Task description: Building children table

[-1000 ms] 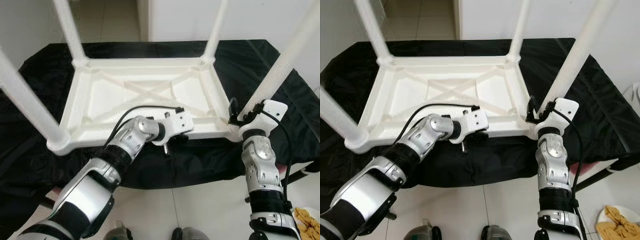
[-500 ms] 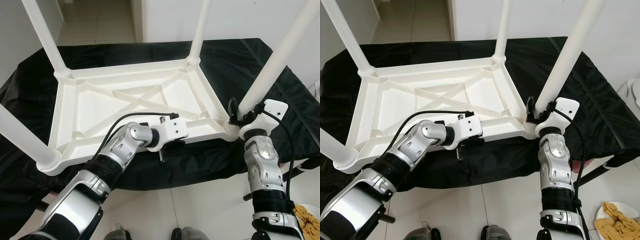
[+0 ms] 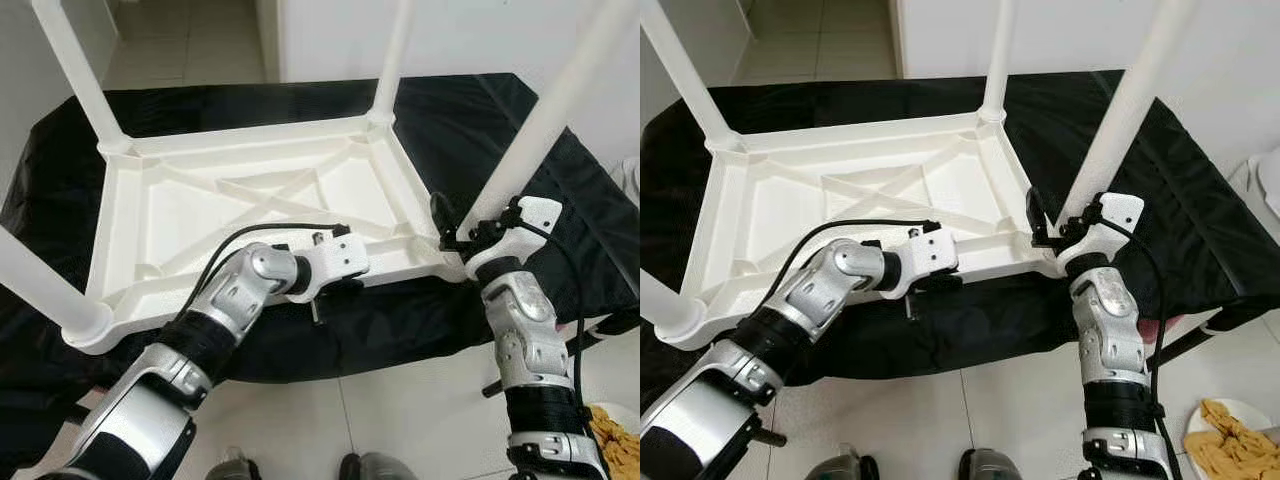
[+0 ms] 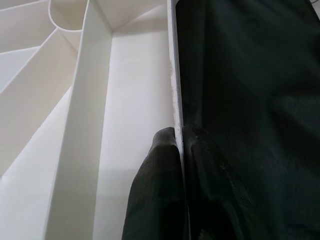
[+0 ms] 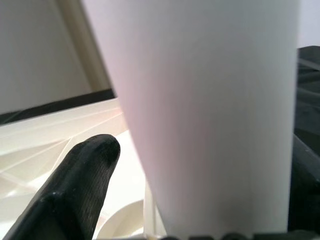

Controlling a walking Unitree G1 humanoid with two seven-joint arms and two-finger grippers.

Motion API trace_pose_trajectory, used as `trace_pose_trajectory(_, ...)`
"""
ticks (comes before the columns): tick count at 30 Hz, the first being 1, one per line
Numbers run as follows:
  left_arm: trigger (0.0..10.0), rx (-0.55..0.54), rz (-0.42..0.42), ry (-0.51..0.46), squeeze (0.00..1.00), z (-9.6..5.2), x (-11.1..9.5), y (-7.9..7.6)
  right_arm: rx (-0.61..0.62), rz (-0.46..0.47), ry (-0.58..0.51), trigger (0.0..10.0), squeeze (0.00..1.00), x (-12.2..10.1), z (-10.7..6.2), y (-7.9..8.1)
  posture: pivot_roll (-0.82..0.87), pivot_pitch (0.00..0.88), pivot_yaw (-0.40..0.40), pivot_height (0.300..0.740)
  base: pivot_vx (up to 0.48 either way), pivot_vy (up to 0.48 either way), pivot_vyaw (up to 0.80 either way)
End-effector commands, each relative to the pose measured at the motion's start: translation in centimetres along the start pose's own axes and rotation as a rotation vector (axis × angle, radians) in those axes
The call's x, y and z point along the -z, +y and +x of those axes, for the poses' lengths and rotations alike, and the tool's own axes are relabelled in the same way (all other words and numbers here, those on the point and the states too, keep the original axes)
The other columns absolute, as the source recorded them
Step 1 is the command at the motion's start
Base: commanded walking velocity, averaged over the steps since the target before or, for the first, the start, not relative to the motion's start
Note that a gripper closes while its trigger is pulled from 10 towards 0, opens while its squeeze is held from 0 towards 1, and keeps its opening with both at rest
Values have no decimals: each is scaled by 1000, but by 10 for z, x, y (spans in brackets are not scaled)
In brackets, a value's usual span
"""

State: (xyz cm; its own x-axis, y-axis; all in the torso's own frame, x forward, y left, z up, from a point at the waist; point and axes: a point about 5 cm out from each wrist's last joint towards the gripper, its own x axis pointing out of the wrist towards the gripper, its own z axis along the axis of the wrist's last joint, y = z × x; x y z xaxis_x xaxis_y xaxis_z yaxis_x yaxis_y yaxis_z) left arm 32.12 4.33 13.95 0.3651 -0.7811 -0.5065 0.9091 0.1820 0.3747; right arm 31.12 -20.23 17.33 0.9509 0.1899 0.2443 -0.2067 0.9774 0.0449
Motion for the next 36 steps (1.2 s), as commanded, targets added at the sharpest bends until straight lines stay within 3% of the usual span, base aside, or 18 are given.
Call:
trace_pose_trajectory(1,10000,-26,-97,208,0,-14,50,-6,-38,3,9,10000,0,0,-3,1,-3,106,8,740,0,0,0)
trace_pose_trajectory(5,10000,-25,-101,221,0,-20,54,-6,-55,-5,16,10000,0,0,-4,0,5,109,4,740,0,0,0)
trace_pose_trajectory(6,10000,-33,-99,230,310,-23,55,-5,-63,-9,23,10000,0,0,-4,-1,7,111,1,740,0,0,0)
trace_pose_trajectory(7,10000,-37,-103,226,1000,-23,54,-4,-67,-8,25,10000,0,0,-4,-1,9,112,-1,740,0,0,0)
trace_pose_trajectory(12,10000,-41,-110,200,1000,-22,48,-2,-84,-10,28,10000,0,-1,-3,0,8,113,-2,740,0,0,0)
trace_pose_trajectory(13,10000,-37,-102,176,318,-21,41,-2,-99,-13,33,10000,0,-1,-3,1,7,112,-4,740,0,0,0)
trace_pose_trajectory(14,10000,-38,-103,152,0,-19,33,-2,-110,-16,36,10000,0,-1,-3,1,5,112,-5,740,0,0,0)
trace_pose_trajectory(19,10000,-38,-112,89,0,-17,16,-1,-129,-23,41,10000,0,-1,-4,1,0,112,-6,740,0,0,0)
trace_pose_trajectory(20,10000,-50,-144,19,0,-17,1,3,-139,-29,43,10000,0,-2,-4,-1,-2,112,-6,740,0,0,0)
trace_pose_trajectory(22,10000,-59,-179,-47,0,-19,-10,6,-145,-34,45,10000,0,-3,-5,-2,-5,113,-9,740,0,0,0)
trace_pose_trajectory(26,10000,-71,-200,-93,0,-22,-18,9,-150,-39,47,10000,0,-3,-5,-2,-6,114,-12,740,0,0,0)
trace_pose_trajectory(27,10000,-123,-259,-182,0,-28,-33,18,-159,-46,52,10000,0,-3,-5,-3,-4,114,-14,740,0,0,0)
trace_pose_trajectory(29,10000,-123,-259,-182,0,-28,-33,18,-159,-46,52,10000,0,-3,-5,-3,-4,114,-14,740,0,0,0)
trace_pose_trajectory(31,10000,-155,-298,-254,0,-35,-45,23,-169,-51,57,10000,0,-3,-5,-4,-2,114,-19,740,0,0,0)
trace_pose_trajectory(36,10000,-176,-305,-323,0,-43,-61,21,-190,-58,67,10000,0,-2,-4,-4,10,116,-29,740,0,0,0)
